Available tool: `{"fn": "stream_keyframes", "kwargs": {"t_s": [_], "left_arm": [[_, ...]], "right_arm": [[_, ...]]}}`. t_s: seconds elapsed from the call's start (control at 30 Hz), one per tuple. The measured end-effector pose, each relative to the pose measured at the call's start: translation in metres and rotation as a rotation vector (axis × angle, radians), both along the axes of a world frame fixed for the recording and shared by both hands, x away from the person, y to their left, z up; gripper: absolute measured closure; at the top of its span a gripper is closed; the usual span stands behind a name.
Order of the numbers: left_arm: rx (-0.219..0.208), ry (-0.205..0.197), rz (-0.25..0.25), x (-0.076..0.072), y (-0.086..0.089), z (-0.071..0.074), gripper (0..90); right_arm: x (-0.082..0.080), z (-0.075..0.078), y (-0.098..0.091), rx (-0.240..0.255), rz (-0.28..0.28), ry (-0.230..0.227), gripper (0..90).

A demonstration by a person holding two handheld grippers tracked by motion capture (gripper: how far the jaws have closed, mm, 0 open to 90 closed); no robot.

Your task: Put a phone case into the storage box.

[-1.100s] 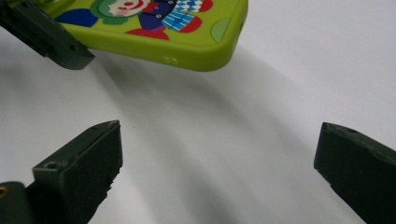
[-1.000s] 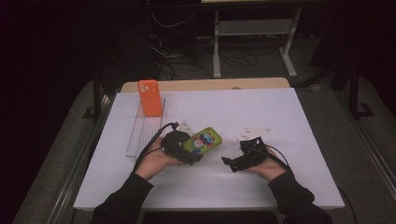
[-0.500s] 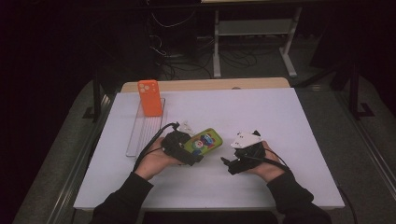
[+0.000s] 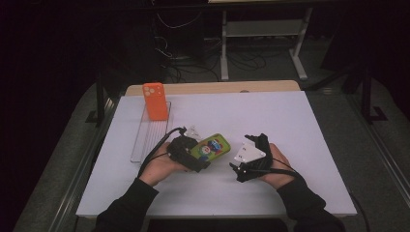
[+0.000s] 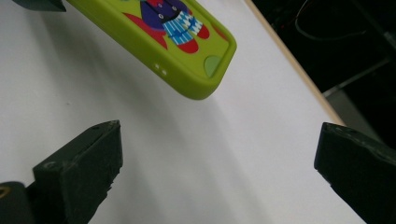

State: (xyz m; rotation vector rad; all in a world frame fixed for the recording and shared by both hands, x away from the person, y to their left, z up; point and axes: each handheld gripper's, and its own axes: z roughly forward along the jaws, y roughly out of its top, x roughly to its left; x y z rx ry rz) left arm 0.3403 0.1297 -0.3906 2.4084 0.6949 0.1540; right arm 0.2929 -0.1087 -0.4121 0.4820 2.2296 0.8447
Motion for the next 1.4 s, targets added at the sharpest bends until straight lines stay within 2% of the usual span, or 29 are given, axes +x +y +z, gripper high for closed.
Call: {"fn": "stream_keyframes", "kwargs": {"t_s": [0.1, 0.33, 0.4, 0.43, 0.5, 0.53, 0.63, 0.67, 0.7, 0.73, 0.77, 0.93, 1.07, 1.13, 1.23, 1.27, 1.3, 1.4], "left_arm": [[0.004, -0.002, -0.005, 0.0, -0.001, -0.001, 15.5], [0.012, 0.001, -0.003, 0.0, -0.002, -0.001, 15.5], [0.015, 0.0, -0.009, 0.0, -0.002, 0.0, 15.5], [0.012, -0.002, -0.01, 0.0, -0.002, -0.001, 15.5], [0.022, -0.003, -0.016, 0.0, -0.002, -0.001, 15.5], [0.019, 0.002, -0.011, 0.0, -0.003, -0.001, 15.5], [0.02, 0.002, -0.009, -0.001, -0.004, -0.002, 15.5], [0.022, 0.0, -0.009, -0.001, -0.004, -0.002, 15.5], [0.021, 0.0, -0.011, -0.001, -0.004, -0.002, 15.5], [0.031, -0.002, -0.018, 0.0, -0.004, -0.001, 15.5], [0.042, -0.004, -0.027, 0.0, -0.003, 0.0, 15.5], [0.016, 0.0, -0.001, -0.001, -0.006, -0.001, 15.5], [0.044, -0.004, -0.028, 0.0, -0.005, 0.001, 15.5], [0.045, -0.003, -0.028, 0.0, -0.006, 0.001, 15.5], [0.047, -0.006, -0.033, 0.001, -0.007, 0.002, 15.5], [0.046, -0.005, -0.032, 0.001, -0.007, 0.002, 15.5], [0.045, -0.004, -0.033, 0.0, -0.007, 0.002, 15.5], [0.045, -0.005, -0.04, 0.0, -0.009, 0.002, 15.5]], "right_arm": [[-0.001, 0.001, 0.001, -0.051, 0.02, -0.061, 0.3], [-0.005, -0.004, 0.006, -0.124, 0.036, -0.145, 0.3], [-0.006, -0.004, 0.008, -0.183, 0.05, -0.197, 0.3], [-0.007, -0.005, 0.009, -0.177, 0.048, -0.204, 0.3], [-0.008, -0.006, 0.01, -0.198, 0.051, -0.246, 0.3], [-0.008, -0.006, 0.01, -0.226, 0.065, -0.277, 0.3], [-0.008, -0.008, 0.012, -0.278, 0.082, -0.327, 0.3], [-0.008, -0.008, 0.012, -0.322, 0.098, -0.343, 0.3], [-0.01, -0.008, 0.013, -0.325, 0.093, -0.342, 0.3], [-0.01, -0.009, 0.013, -0.341, 0.094, -0.362, 0.3], [-0.012, -0.011, 0.015, -0.331, 0.087, -0.369, 0.3], [-0.013, -0.014, 0.018, -0.377, 0.103, -0.424, 0.3], [-0.016, -0.016, 0.021, -0.415, 0.092, -0.473, 1.6], [-0.017, -0.019, 0.023, -0.419, 0.084, -0.478, 1.8], [-0.017, -0.02, 0.026, -0.442, 0.099, -0.509, 2.8], [-0.016, -0.02, 0.027, -0.469, 0.117, -0.535, 3.2], [-0.016, -0.02, 0.027, -0.492, 0.136, -0.542, 3.9], [-0.018, -0.021, 0.031, -0.503, 0.142, -0.566, 8.0]]}}
